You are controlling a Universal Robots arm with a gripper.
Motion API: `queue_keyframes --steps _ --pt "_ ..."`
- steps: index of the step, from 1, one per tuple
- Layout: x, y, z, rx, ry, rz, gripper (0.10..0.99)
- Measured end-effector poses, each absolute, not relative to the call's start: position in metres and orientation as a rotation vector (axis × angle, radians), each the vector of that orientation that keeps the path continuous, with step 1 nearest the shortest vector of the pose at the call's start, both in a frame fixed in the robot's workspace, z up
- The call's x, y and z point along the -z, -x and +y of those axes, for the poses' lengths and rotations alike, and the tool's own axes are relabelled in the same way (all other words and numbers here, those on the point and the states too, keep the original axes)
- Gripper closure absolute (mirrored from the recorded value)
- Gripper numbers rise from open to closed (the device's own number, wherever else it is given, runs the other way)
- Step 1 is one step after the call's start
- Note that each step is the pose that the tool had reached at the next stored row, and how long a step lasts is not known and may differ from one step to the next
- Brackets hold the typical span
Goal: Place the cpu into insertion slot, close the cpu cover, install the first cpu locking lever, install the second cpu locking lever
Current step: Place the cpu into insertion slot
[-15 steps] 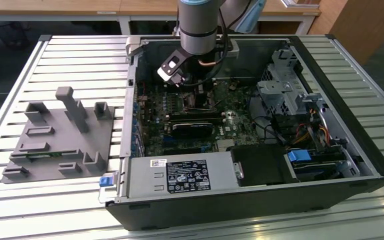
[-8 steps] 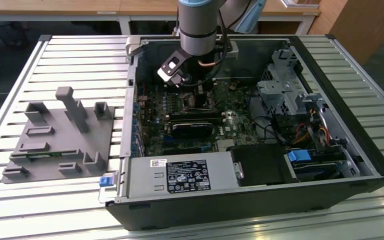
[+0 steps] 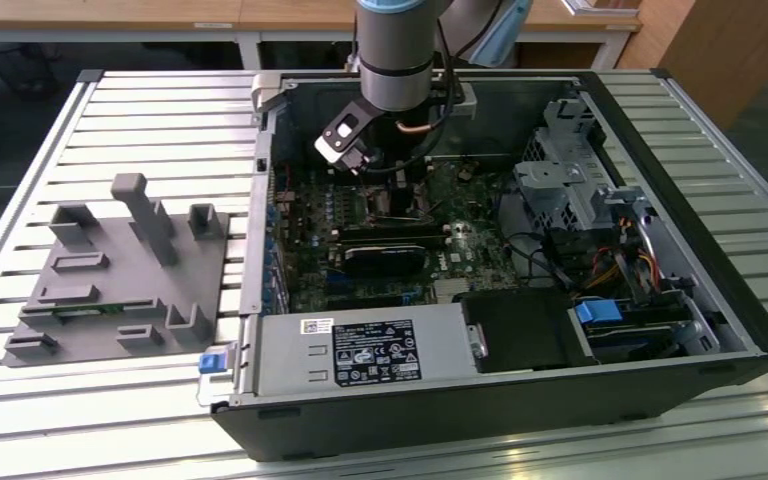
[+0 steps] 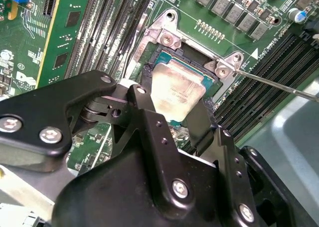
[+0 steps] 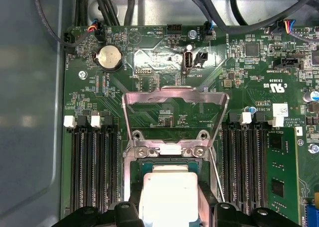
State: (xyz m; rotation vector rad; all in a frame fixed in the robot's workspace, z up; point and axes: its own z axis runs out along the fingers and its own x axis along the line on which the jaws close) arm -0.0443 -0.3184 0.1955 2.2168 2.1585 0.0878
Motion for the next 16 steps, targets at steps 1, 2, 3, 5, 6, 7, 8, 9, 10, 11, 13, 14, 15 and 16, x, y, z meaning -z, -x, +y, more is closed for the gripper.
queue_keyframes --steps 1,2,3,5,6,7,8,9,10,11,13,14,15,16 --pt "-0.1955 0.0442 -0.3184 -0.088 -2.217 2.159 0.561" --pt "-0.1956 0.0442 -0.3183 -0.088 -2.217 2.159 0.561" --pt "-0.1959 0.0442 -0.3183 -0.088 -2.217 2.158 0.561" --pt "-0.1970 0.0442 -0.3183 -0.088 -2.217 2.158 0.561" --pt "-0.1969 0.0442 -0.3183 -0.088 -2.217 2.158 0.561" --pt "-0.1970 0.0442 -0.3183 -0.088 -2.219 2.156 0.561" --pt "-0.1970 0.0443 -0.3184 -0.088 -2.221 2.154 0.561" --pt "-0.1968 0.0443 -0.3184 -0.087 -2.222 2.153 0.561" --pt "-0.1965 0.0443 -0.3184 -0.088 -2.222 2.153 0.561" --pt "-0.1962 0.0442 -0.3184 -0.087 -2.223 2.152 0.561" --pt "-0.1954 0.0443 -0.3185 -0.087 -2.223 2.151 0.561" --pt "-0.1950 0.0443 -0.3185 -0.087 -2.224 2.151 0.561" --pt "-0.1949 0.0443 -0.3185 -0.087 -2.224 2.151 0.561" --pt "-0.1949 0.0443 -0.3184 -0.087 -2.224 2.151 0.561"
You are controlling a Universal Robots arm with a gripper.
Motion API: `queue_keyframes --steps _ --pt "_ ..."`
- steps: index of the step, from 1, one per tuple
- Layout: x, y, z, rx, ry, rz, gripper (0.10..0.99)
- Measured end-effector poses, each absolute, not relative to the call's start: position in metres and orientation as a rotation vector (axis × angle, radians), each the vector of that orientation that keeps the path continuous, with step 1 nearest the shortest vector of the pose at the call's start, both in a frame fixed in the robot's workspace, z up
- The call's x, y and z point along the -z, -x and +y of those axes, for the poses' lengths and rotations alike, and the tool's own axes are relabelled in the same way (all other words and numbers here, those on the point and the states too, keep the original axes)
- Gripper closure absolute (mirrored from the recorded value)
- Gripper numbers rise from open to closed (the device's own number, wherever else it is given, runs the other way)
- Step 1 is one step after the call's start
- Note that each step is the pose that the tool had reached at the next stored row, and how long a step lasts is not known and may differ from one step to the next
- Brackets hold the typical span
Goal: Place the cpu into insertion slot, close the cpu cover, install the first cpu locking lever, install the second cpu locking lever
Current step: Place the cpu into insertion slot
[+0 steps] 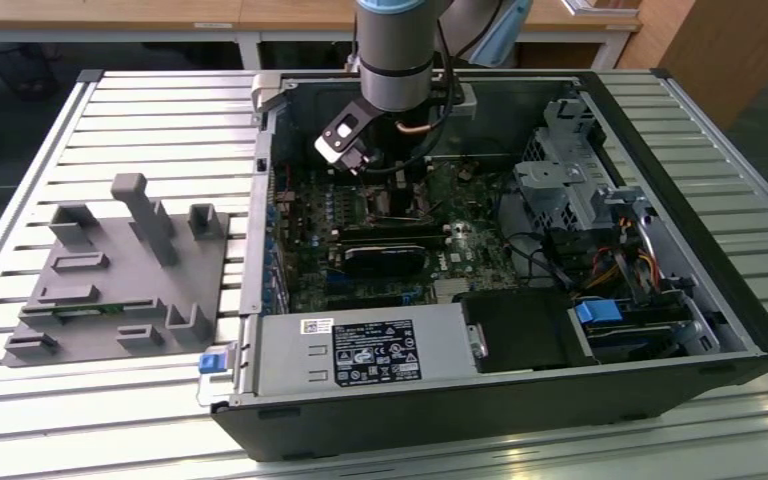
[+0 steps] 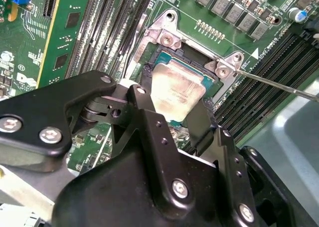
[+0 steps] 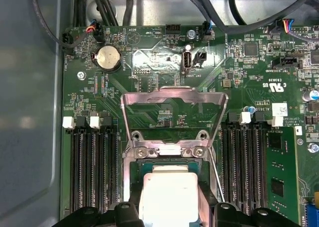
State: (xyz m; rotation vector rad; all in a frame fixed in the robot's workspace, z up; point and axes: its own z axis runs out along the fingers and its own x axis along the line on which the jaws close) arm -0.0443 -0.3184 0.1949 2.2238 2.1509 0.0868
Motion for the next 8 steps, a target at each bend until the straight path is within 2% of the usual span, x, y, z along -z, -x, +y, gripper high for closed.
queue_keyframes --steps 7,8 --pt "-0.1944 0.0442 -0.3182 -0.089 -2.224 2.151 0.549" --pt "-0.1946 0.0442 -0.3183 -0.088 -2.224 2.151 0.486"
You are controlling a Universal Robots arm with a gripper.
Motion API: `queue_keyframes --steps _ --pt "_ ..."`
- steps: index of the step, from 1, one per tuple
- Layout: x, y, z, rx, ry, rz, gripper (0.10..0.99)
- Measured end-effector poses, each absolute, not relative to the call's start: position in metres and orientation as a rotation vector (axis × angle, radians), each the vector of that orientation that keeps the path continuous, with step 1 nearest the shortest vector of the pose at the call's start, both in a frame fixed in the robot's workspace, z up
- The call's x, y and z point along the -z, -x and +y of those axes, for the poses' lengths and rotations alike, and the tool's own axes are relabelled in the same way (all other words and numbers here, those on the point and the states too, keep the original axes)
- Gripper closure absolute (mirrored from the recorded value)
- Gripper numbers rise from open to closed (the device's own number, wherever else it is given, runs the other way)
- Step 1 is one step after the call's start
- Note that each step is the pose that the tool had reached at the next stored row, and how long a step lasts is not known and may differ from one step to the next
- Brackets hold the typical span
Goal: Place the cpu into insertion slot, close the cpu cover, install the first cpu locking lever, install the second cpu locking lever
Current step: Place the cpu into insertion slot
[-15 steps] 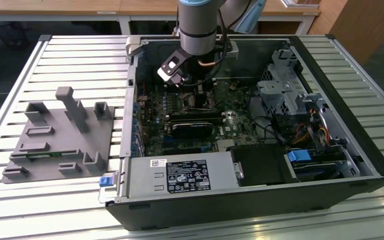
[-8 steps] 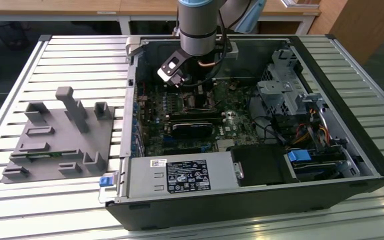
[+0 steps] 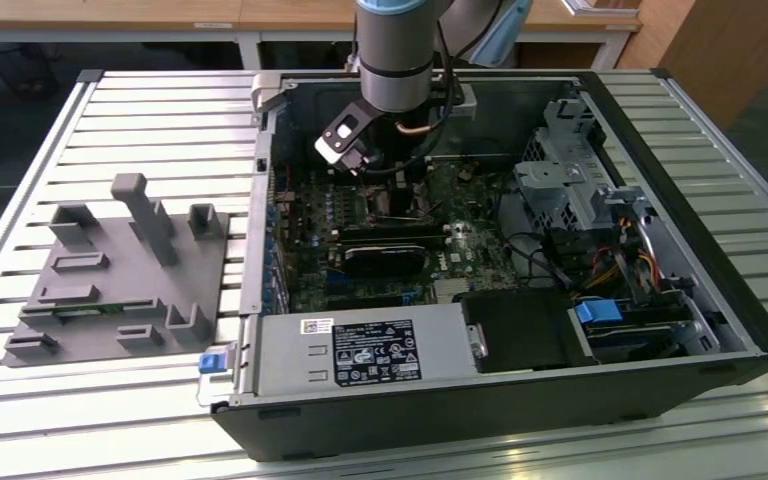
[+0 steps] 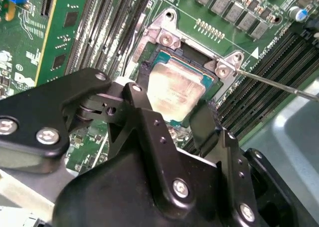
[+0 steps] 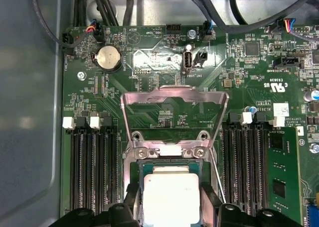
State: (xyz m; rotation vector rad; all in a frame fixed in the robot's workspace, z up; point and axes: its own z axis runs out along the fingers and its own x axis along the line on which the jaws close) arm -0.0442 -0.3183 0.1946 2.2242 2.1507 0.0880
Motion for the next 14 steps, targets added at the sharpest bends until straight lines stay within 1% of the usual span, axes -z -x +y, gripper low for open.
queue_keyframes --steps 6,13,14 --pt "-0.196 0.044 -0.318 -0.088 -2.225 2.151 0.486" --pt "-0.206 0.044 -0.318 -0.088 -2.225 2.152 0.486" --pt "-0.207 0.044 -0.318 -0.088 -2.226 2.152 0.502"
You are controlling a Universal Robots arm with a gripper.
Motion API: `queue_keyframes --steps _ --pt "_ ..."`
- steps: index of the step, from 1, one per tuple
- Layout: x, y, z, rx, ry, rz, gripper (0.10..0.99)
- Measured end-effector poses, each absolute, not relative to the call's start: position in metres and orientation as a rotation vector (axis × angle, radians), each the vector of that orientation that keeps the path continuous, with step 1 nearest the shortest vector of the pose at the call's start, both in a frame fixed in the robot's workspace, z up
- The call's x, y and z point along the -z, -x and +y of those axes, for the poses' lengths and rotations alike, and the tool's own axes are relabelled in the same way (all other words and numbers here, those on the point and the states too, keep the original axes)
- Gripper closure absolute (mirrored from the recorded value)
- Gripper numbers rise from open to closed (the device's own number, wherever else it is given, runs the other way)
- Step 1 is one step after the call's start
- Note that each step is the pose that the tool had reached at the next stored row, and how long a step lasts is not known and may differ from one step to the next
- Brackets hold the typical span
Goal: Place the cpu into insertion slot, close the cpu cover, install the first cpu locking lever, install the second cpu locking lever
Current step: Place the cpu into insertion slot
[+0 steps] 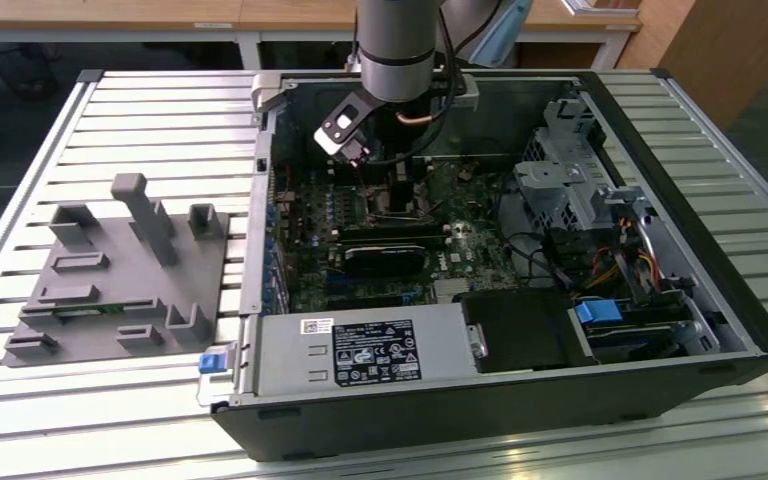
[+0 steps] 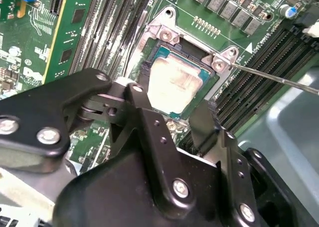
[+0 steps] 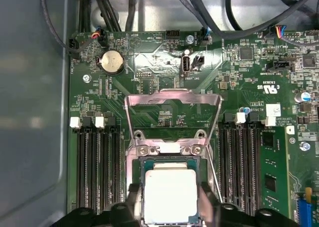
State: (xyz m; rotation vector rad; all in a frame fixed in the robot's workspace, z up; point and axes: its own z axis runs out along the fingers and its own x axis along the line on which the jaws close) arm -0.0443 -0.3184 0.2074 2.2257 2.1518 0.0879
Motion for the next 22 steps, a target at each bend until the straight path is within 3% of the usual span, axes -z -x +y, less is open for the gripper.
queue_keyframes --steps 1,4,5,7,8,10,11,12,22 --pt "-0.2080 0.0443 -0.3184 -0.087 -2.226 2.152 0.502" --pt "-0.2082 0.0442 -0.3183 -0.088 -2.226 2.152 0.686" --pt "-0.2084 0.0442 -0.3184 -0.087 -2.226 2.152 0.686" --pt "-0.2085 0.0442 -0.3184 -0.087 -2.226 2.152 0.800" --pt "-0.2085 0.0442 -0.3184 -0.087 -2.226 2.152 0.800" --pt "-0.2091 0.0443 -0.3184 -0.086 -2.226 2.152 0.918" --pt "-0.2093 0.0443 -0.3184 -0.087 -2.226 2.152 0.918" --pt "-0.2096 0.0443 -0.3184 -0.087 -2.226 2.152 0.976" --pt "-0.2121 0.0442 -0.3184 -0.087 -2.226 2.152 0.980"
